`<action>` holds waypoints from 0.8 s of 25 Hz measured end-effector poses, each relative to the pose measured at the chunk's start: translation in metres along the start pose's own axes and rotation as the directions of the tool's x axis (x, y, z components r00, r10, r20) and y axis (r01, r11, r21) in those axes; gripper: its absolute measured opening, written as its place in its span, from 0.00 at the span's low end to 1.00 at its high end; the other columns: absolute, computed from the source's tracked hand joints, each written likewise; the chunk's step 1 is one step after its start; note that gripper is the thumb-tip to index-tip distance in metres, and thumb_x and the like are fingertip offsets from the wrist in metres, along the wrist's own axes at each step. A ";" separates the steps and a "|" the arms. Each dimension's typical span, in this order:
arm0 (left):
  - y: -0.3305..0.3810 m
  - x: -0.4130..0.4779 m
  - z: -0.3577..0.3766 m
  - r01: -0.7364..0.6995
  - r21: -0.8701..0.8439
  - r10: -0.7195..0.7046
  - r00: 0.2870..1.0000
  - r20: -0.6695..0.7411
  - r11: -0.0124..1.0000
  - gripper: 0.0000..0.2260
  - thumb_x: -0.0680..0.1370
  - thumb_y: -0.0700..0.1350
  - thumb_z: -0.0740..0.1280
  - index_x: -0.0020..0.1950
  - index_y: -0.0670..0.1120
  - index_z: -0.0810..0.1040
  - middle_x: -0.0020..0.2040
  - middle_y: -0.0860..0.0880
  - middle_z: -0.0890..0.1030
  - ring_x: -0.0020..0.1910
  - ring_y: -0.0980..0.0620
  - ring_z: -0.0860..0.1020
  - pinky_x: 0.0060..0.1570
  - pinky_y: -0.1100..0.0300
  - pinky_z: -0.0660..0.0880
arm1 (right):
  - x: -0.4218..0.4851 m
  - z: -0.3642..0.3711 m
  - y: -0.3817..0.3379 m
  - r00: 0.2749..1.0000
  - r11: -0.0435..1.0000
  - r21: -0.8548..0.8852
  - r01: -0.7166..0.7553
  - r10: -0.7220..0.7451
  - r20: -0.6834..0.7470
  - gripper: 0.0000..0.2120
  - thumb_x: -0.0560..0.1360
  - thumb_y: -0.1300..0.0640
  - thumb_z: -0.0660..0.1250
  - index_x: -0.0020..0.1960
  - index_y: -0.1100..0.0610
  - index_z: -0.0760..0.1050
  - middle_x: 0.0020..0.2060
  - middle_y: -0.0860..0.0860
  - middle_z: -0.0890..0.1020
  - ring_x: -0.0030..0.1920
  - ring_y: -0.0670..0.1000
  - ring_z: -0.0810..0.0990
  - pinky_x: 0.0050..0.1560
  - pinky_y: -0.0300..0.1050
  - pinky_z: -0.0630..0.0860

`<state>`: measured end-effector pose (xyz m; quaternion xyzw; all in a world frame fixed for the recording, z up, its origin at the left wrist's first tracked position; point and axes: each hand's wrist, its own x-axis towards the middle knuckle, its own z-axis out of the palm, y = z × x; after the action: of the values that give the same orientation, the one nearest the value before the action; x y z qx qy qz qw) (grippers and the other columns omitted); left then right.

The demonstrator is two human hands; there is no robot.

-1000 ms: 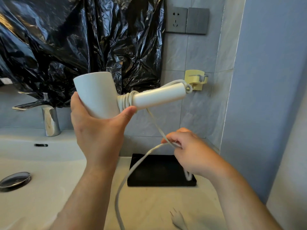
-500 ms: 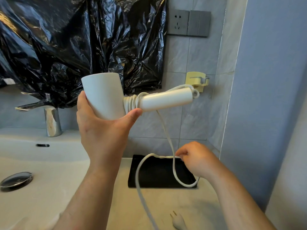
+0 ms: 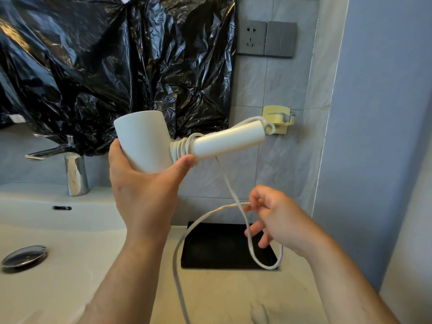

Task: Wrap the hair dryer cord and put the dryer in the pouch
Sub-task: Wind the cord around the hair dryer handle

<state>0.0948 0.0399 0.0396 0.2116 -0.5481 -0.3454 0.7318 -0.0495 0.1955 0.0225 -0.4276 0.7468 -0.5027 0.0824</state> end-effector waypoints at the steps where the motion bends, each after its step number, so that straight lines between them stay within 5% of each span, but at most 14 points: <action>1: 0.000 0.000 0.000 -0.001 0.002 0.001 1.000 -0.007 1.000 0.43 0.56 0.64 0.78 0.67 0.53 0.69 0.58 0.54 0.77 0.55 0.52 0.77 0.53 0.47 0.78 | 0.002 -0.004 0.004 0.998 0.998 0.037 -0.052 0.053 -0.038 0.18 0.74 0.71 0.50 0.39 0.54 0.73 0.42 0.56 0.83 0.32 0.59 0.83 0.25 0.44 0.74; 3: -0.001 0.001 -0.002 0.001 0.023 -0.001 1.000 -0.019 1.000 0.44 0.56 0.65 0.78 0.68 0.52 0.69 0.59 0.53 0.77 0.56 0.51 0.77 0.54 0.47 0.78 | 0.004 -0.014 0.018 0.975 0.973 0.129 -0.191 0.203 -0.093 0.14 0.73 0.70 0.54 0.41 0.60 0.77 0.34 0.59 0.82 0.26 0.58 0.79 0.28 0.44 0.73; 5: -0.002 0.004 -0.004 0.010 0.027 -0.010 0.999 -0.034 1.000 0.44 0.56 0.65 0.78 0.68 0.52 0.69 0.60 0.52 0.77 0.57 0.49 0.77 0.54 0.45 0.78 | 0.000 -0.024 0.032 0.945 0.916 0.249 -0.315 0.327 -0.007 0.08 0.73 0.67 0.60 0.48 0.65 0.77 0.42 0.60 0.80 0.27 0.54 0.75 0.29 0.45 0.74; 7: -0.001 0.008 -0.007 0.026 0.007 -0.025 0.999 -0.045 1.000 0.44 0.56 0.65 0.79 0.67 0.52 0.69 0.59 0.52 0.77 0.56 0.49 0.78 0.54 0.44 0.78 | -0.012 -0.034 0.040 0.937 0.895 0.277 -0.350 0.332 0.112 0.17 0.67 0.64 0.62 0.55 0.65 0.77 0.50 0.59 0.78 0.35 0.53 0.75 0.36 0.46 0.76; 9: 0.004 0.006 -0.010 0.033 0.001 -0.033 0.998 -0.047 0.999 0.44 0.56 0.65 0.79 0.67 0.51 0.69 0.59 0.52 0.77 0.56 0.50 0.77 0.53 0.45 0.78 | -0.029 -0.040 0.047 0.952 0.960 0.063 -0.272 0.259 0.165 0.23 0.63 0.63 0.64 0.57 0.58 0.77 0.53 0.55 0.79 0.42 0.51 0.78 0.47 0.44 0.76; 12: 0.015 -0.001 -0.015 0.028 0.011 -0.028 0.999 -0.030 1.000 0.38 0.58 0.64 0.78 0.63 0.55 0.68 0.58 0.53 0.76 0.56 0.51 0.77 0.53 0.46 0.79 | -0.043 -0.049 0.057 0.986 0.971 -0.184 -0.153 0.164 0.044 0.08 0.75 0.62 0.66 0.47 0.50 0.81 0.47 0.51 0.83 0.46 0.49 0.79 0.53 0.48 0.75; 15: 0.030 -0.008 -0.021 0.041 0.038 -0.041 0.999 -0.001 0.998 0.41 0.58 0.65 0.77 0.65 0.52 0.69 0.58 0.52 0.76 0.56 0.50 0.76 0.53 0.46 0.78 | -0.054 -0.057 0.045 0.994 0.927 -0.358 -0.109 0.095 -0.054 0.19 0.79 0.57 0.60 0.32 0.55 0.81 0.47 0.44 0.79 0.50 0.47 0.76 0.55 0.47 0.70; 17: 0.041 -0.008 -0.023 0.042 0.079 -0.044 0.999 0.028 0.996 0.44 0.57 0.66 0.77 0.68 0.51 0.67 0.60 0.51 0.76 0.56 0.49 0.76 0.53 0.46 0.78 | -0.064 -0.061 0.028 0.988 0.944 -0.315 -0.094 0.051 -0.142 0.23 0.79 0.53 0.60 0.28 0.60 0.77 0.35 0.47 0.82 0.40 0.52 0.80 0.50 0.50 0.73; 20: 0.054 -0.001 -0.026 0.038 0.108 -0.043 0.998 0.042 0.993 0.46 0.57 0.67 0.77 0.69 0.51 0.67 0.60 0.50 0.76 0.56 0.49 0.76 0.53 0.45 0.78 | -0.078 -0.066 0.005 0.984 0.964 -0.241 -0.116 0.078 -0.162 0.23 0.80 0.47 0.59 0.30 0.58 0.68 0.23 0.54 0.72 0.27 0.56 0.77 0.31 0.40 0.74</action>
<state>0.1342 0.0756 0.0683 0.2539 -0.5775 -0.3351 0.6998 -0.0406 0.2971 0.0263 -0.3580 0.8281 -0.4313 -0.0042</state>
